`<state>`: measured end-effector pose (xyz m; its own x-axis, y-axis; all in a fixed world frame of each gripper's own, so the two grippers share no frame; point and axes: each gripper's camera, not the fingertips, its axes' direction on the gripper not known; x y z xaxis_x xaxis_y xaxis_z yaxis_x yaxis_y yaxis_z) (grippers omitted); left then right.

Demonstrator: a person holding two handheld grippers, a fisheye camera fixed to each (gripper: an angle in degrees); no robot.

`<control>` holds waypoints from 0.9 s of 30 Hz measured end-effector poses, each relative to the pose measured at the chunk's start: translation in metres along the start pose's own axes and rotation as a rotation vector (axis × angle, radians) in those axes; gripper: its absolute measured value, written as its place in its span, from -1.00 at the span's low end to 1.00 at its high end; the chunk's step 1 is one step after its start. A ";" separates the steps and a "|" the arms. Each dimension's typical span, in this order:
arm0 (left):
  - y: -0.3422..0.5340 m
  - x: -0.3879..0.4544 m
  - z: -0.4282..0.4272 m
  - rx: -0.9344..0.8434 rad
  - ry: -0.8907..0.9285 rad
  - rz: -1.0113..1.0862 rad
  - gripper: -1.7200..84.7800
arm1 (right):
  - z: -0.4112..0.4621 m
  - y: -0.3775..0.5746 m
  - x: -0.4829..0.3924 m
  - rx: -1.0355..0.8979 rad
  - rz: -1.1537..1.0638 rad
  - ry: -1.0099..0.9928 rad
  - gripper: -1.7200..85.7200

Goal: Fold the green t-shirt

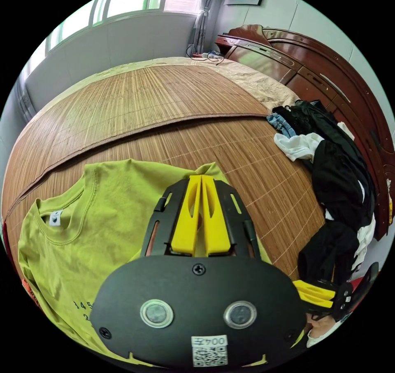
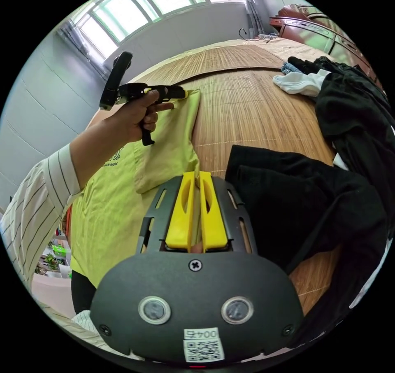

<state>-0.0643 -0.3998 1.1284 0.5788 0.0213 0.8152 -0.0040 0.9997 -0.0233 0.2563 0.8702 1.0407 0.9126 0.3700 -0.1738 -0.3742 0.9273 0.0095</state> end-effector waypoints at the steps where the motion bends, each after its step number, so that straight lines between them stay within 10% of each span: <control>1: 0.000 -0.001 0.005 -0.018 -0.005 -0.017 -0.95 | 0.001 0.001 0.001 -0.013 0.005 -0.007 -0.89; 16: 0.110 0.003 -0.137 0.225 0.115 -0.036 -0.92 | -0.021 0.021 -0.046 0.186 -0.089 -0.048 -0.89; 27: 0.354 -0.078 -0.227 -0.038 -0.547 0.019 -0.71 | -0.024 0.030 -0.095 0.198 -0.095 -0.170 -0.89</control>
<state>0.0738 -0.0496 0.9254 0.0706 0.0513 0.9962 0.0250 0.9983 -0.0532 0.1547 0.8612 1.0335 0.9628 0.2699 -0.0153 -0.2618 0.9449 0.1965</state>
